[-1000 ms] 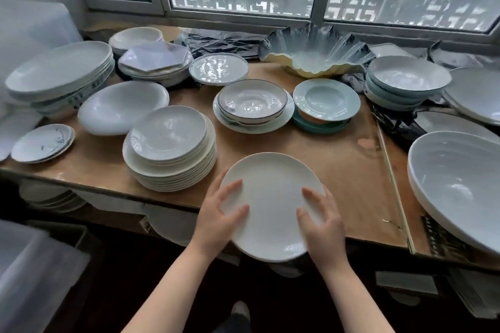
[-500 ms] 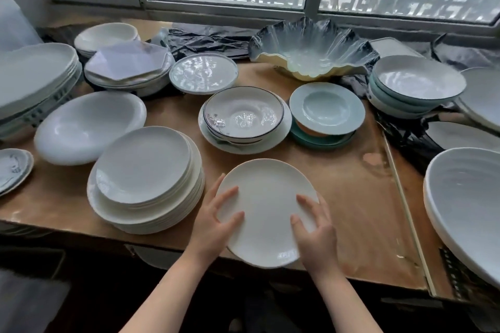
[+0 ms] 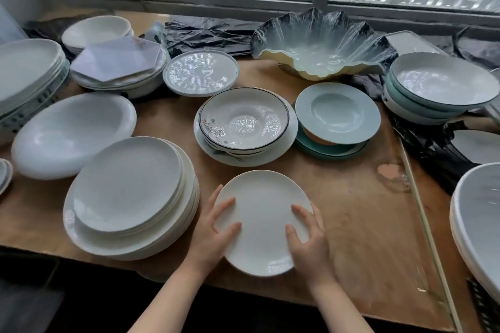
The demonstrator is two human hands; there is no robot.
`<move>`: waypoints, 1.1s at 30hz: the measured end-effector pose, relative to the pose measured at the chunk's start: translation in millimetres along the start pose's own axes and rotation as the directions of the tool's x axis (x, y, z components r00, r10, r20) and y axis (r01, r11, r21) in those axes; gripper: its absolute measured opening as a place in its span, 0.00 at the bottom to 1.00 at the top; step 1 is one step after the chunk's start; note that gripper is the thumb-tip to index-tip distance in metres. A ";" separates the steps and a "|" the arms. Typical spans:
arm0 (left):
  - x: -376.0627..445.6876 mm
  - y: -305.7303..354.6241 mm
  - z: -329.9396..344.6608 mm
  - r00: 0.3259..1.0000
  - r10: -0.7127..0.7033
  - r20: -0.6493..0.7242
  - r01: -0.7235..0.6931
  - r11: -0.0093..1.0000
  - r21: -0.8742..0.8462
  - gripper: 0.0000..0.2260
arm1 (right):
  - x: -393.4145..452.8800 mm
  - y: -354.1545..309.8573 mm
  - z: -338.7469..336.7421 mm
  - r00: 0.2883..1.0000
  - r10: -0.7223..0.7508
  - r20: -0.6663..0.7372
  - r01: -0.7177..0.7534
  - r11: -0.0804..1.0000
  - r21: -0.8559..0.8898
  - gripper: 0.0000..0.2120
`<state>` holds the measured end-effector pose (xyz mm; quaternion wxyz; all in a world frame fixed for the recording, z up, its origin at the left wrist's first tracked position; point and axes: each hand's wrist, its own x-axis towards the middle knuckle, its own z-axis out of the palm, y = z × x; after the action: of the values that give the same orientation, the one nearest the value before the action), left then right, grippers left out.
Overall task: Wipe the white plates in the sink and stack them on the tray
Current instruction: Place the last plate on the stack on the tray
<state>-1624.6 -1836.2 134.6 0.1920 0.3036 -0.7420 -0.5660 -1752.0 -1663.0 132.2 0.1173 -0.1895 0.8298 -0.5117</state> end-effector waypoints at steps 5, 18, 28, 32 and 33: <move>7.3 -11.6 1.2 1.000 0.004 0.003 -0.004 1.000 0.026 0.22 | 5.0 6.6 4.7 1.000 0.012 0.013 -0.012 1.000 -0.019 0.18; 13.6 -22.4 2.1 0.999 0.021 0.045 -0.026 0.995 0.095 0.22 | 2.2 12.9 13.9 1.000 0.025 -0.015 -0.025 0.999 -0.028 0.17; 15.1 -13.0 -3.2 0.990 -0.031 0.140 -0.028 0.916 0.399 0.22 | 1.4 6.0 9.4 0.995 0.088 0.053 -0.081 0.990 -0.112 0.24; 5.6 -2.0 -7.4 0.981 -0.063 0.181 -0.057 0.807 0.588 0.31 | -6.5 -0.2 -1.8 0.994 0.085 0.067 -0.073 0.982 -0.172 0.36; 2.1 2.5 -8.1 0.980 -0.047 0.192 -0.085 0.775 0.626 0.35 | -10.2 -0.8 -6.3 0.996 0.066 0.058 -0.053 0.978 -0.202 0.38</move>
<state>-1621.6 -1843.1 139.2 0.0105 0.2854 -0.9069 -0.3098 -1745.1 -1653.8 135.8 0.1394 -0.1918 0.8782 -0.4155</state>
